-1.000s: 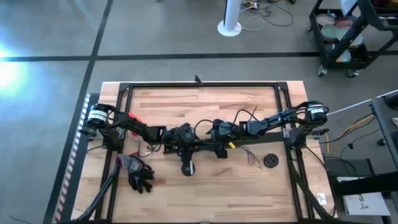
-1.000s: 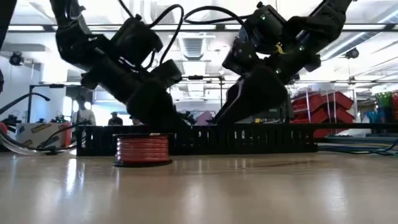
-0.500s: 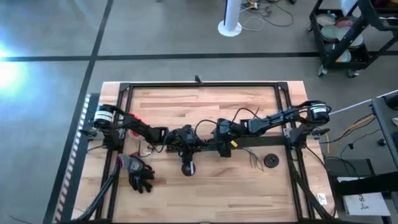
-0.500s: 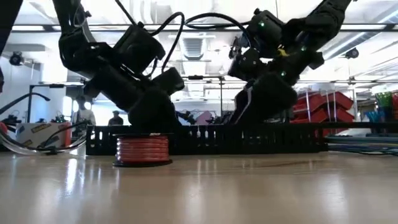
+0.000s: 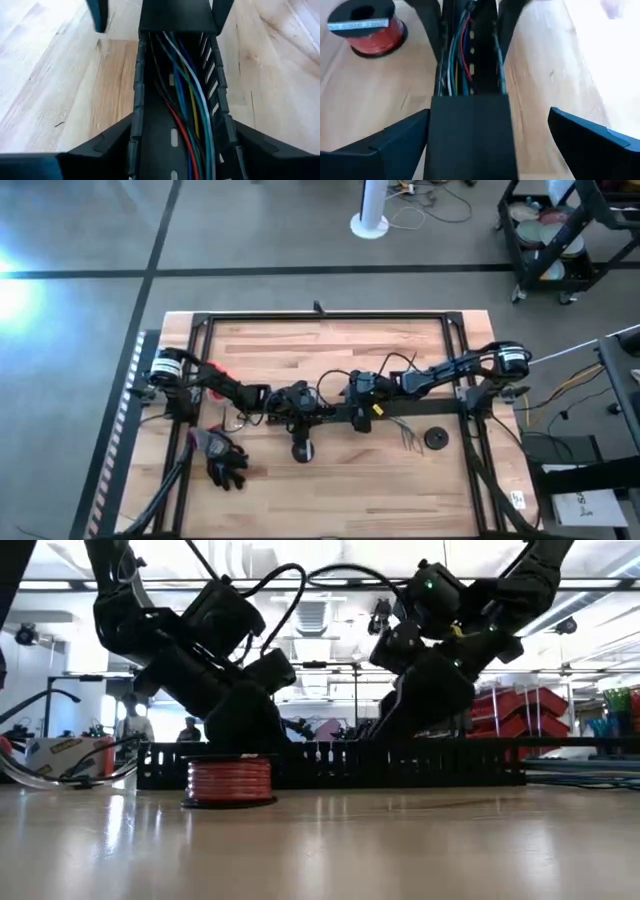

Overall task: Ziptie cables
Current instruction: Close the black cable duct

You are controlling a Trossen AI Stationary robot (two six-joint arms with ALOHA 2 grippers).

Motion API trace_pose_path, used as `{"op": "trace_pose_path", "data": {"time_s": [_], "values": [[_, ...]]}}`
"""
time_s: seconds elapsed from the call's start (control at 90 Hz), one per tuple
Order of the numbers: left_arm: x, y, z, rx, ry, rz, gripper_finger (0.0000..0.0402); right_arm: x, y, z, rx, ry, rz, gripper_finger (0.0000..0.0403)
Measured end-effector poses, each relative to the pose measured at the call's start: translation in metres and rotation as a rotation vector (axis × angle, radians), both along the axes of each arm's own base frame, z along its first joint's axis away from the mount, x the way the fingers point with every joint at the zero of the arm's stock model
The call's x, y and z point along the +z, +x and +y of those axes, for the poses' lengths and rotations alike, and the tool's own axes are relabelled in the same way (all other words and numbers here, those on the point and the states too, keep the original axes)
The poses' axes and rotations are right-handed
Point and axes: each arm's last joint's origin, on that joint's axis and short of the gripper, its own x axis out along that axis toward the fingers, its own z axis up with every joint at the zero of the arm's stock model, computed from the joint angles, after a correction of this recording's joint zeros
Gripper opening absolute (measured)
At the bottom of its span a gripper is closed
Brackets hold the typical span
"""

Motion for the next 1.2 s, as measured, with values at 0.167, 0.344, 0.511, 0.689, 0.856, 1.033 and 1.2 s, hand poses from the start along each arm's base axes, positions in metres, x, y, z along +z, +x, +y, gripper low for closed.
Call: {"op": "trace_pose_path", "data": {"time_s": [0.167,0.344,0.511,0.689,0.856,1.033,1.2], "values": [[0.000,0.000,0.000,0.002,0.000,0.000,0.0232,-0.001,0.000,0.000,-0.005,0.016,-0.002,0.0313],[0.000,0.000,0.000,0.013,-0.006,-0.002,0.0234,-0.001,0.000,0.001,0.008,0.024,-0.005,0.0223],[0.001,0.000,0.000,0.013,-0.007,-0.015,0.0228,0.000,0.001,0.002,0.030,0.042,-0.024,0.0213],[0.001,0.000,0.001,0.026,0.002,-0.021,0.0230,0.000,0.002,0.004,0.034,0.044,-0.035,0.0213],[0.001,0.000,0.001,0.025,0.005,-0.025,0.0227,-0.004,0.004,0.006,0.067,0.078,-0.046,0.0225],[0.001,0.000,0.000,0.021,0.005,-0.031,0.0228,-0.003,0.003,0.010,0.087,0.089,-0.033,0.0218],[0.001,-0.002,0.001,0.032,0.009,-0.041,0.0222,-0.001,0.002,0.011,0.096,0.084,-0.031,0.0221]]}}
